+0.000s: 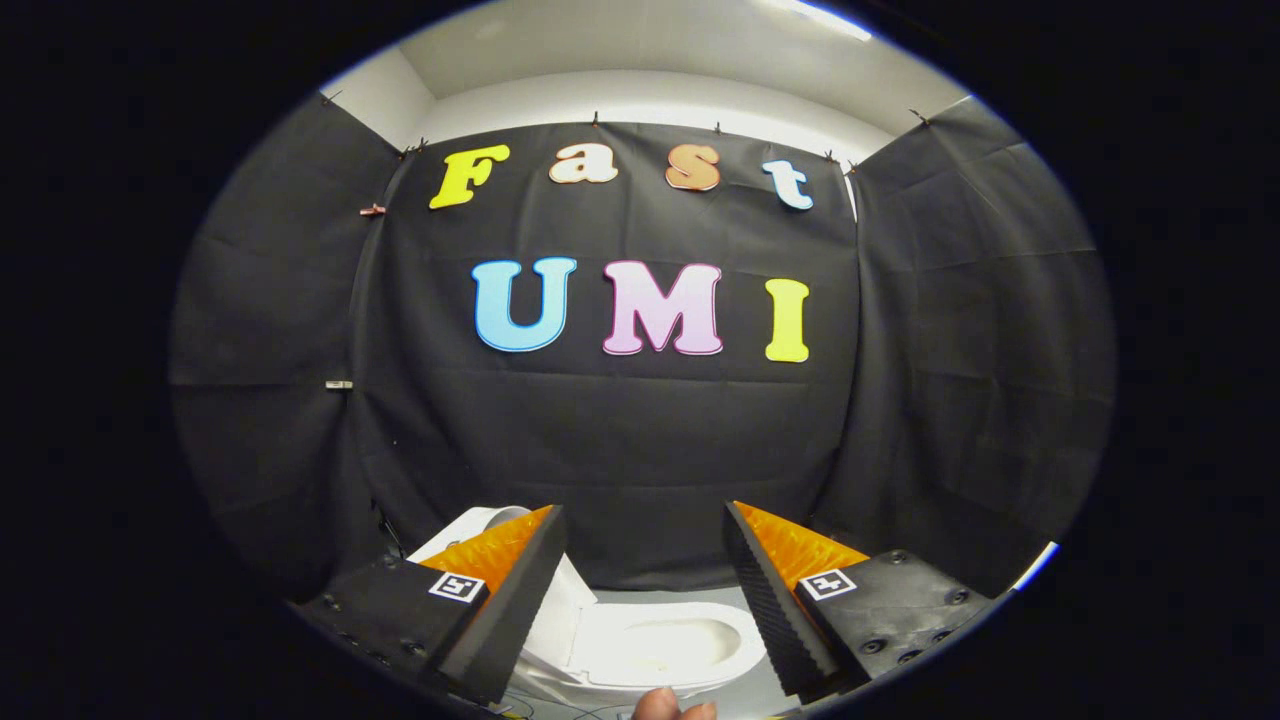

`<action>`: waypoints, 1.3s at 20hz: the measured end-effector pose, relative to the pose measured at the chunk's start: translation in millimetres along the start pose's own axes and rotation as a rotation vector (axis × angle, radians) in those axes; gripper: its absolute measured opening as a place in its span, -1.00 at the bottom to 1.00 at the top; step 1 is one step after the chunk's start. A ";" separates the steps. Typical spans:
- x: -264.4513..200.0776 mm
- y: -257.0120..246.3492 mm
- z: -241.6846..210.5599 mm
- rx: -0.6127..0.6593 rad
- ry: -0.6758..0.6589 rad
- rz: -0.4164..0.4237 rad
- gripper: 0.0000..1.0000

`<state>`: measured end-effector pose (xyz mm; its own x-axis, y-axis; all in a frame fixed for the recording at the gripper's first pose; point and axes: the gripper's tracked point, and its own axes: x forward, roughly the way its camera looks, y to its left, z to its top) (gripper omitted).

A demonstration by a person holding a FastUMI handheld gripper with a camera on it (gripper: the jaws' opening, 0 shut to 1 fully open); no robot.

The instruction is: Open the toilet lid.

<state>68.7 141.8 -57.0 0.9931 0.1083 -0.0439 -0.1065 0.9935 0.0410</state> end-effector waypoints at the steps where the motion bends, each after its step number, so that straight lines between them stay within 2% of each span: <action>1: -2.9 -4.8 3.3 -0.006 -0.007 -0.004 0.96; 13: -13.2 -40.4 17.3 0.018 -0.013 -0.032 0.96; 26: -18.5 -33.9 27.9 0.011 -0.027 -0.024 0.96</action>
<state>55.2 105.1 -29.7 0.9964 0.0833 -0.0181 -0.0822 0.9953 0.0515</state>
